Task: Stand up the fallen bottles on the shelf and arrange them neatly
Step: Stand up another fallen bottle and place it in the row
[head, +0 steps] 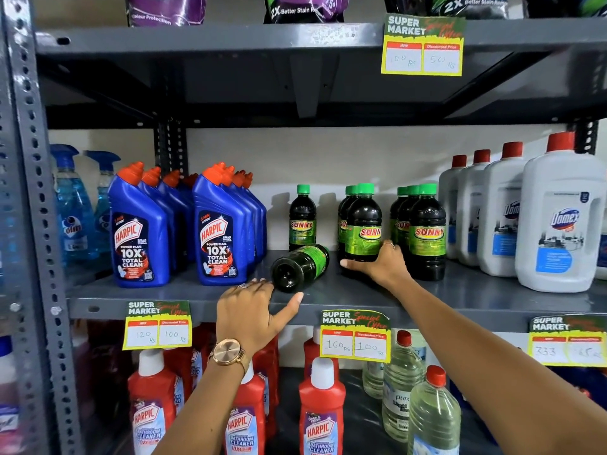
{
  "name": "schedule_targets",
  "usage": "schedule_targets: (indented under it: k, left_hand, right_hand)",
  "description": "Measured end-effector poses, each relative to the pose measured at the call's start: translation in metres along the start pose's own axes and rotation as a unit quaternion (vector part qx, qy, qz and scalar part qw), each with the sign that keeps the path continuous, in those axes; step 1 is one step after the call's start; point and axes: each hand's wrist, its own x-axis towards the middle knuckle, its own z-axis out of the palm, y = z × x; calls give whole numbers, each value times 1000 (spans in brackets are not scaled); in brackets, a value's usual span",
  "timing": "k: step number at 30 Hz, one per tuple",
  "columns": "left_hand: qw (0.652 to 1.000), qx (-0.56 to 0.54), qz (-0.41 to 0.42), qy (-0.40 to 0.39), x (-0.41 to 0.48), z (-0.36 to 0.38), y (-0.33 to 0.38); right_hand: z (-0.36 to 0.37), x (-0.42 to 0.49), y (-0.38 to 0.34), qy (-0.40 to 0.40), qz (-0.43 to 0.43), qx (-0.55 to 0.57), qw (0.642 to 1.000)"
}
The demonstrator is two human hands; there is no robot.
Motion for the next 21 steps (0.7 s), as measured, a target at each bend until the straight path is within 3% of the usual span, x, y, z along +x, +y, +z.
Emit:
schedule_targets:
  k: [6, 12, 14, 17, 19, 21]
  left_hand:
    - [999, 4, 11, -31, 0, -2, -3]
    - [992, -1, 108, -70, 8, -13, -27]
    - [989, -35, 104, -94, 8, -16, -36]
    - [990, -26, 98, -94, 3, -13, -36]
    - [994, 1, 79, -76, 1, -11, -31]
    - [996, 14, 60, -63, 1, -12, -27]
  right_hand:
    - [-2, 2, 3, -10, -14, 9, 1000]
    - [1, -1, -2, 11, -35, -89, 995]
    - [-2, -11, -9, 77, -53, -113, 989]
    - [-9, -27, -24, 192, -172, -86, 962]
    - [-7, -40, -41, 150, -224, -85, 959]
    - [6, -47, -58, 37, -195, -120, 973]
